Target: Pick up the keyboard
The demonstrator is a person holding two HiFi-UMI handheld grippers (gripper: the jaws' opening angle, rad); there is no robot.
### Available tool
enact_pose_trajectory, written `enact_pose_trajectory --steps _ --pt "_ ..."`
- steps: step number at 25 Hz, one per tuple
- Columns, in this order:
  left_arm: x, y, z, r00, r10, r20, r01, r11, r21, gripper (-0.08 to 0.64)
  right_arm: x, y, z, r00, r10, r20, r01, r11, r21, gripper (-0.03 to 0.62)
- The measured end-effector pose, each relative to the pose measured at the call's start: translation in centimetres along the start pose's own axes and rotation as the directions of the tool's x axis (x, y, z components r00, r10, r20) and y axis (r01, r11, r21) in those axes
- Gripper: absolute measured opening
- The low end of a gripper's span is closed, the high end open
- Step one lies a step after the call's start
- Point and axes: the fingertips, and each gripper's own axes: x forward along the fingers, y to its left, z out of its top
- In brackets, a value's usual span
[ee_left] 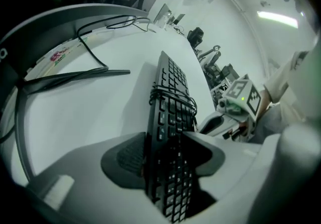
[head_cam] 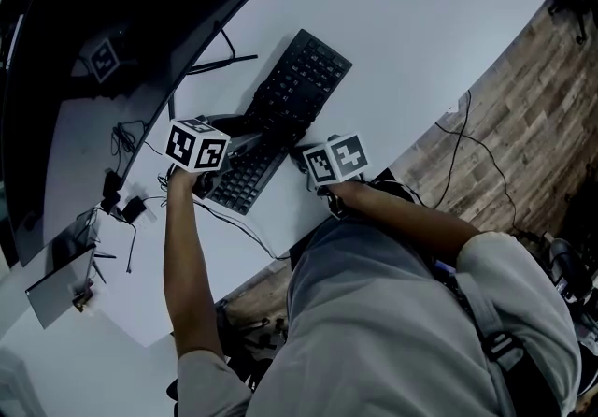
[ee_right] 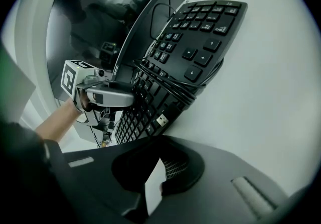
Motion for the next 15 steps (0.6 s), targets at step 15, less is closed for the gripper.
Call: enact_pose_trajectory --steps 15 --pt "-1.2 -0.7 0.3 0.994 -0.018 0.11 0.027 0.997 -0.077 0.0 -0.1 -0.3 -0.2 1.0 -0.01 -0.02 0.009 0.999 -0.038 -0.003"
